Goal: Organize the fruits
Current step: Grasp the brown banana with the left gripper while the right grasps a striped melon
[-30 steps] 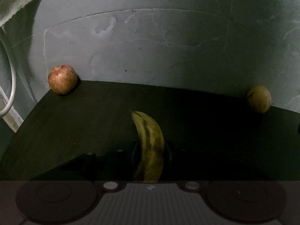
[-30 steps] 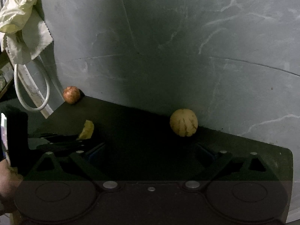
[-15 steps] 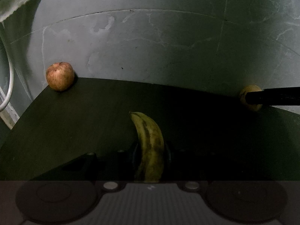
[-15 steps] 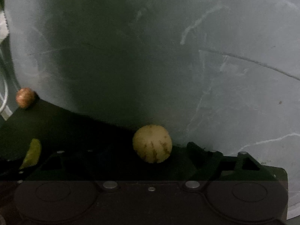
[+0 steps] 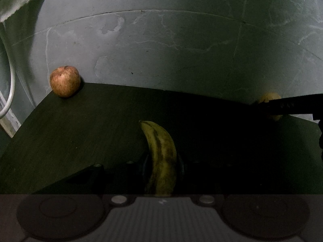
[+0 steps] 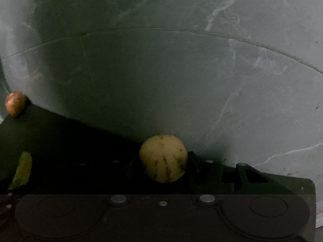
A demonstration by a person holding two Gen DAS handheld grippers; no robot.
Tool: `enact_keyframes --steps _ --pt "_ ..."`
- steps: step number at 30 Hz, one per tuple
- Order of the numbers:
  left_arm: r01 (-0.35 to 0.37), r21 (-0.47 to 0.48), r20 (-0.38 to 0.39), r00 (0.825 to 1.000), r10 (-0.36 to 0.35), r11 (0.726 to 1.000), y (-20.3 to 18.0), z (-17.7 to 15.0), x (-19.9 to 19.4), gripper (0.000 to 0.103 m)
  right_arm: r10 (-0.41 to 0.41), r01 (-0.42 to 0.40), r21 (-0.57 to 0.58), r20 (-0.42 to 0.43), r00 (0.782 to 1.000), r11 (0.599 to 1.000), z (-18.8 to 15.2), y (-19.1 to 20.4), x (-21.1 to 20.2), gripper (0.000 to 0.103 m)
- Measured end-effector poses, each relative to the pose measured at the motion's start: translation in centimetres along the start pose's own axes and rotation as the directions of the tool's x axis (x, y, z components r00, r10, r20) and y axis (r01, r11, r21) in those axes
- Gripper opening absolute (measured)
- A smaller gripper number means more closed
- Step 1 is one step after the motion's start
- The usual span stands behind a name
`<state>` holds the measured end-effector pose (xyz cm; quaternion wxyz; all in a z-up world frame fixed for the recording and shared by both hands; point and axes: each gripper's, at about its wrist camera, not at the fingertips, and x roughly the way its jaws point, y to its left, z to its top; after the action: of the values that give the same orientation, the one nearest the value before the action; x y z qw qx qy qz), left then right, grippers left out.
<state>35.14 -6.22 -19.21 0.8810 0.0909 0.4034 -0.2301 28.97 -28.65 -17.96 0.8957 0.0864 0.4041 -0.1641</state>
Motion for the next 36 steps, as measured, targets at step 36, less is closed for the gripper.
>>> enact_keyframes --steps 36 --pt "-0.256 -0.180 0.277 0.913 0.299 0.950 -6.7 1.2 -22.7 0.032 0.586 -0.515 -0.298 0.244 0.773 0.803 4.8 -4.3 -27.1 0.053"
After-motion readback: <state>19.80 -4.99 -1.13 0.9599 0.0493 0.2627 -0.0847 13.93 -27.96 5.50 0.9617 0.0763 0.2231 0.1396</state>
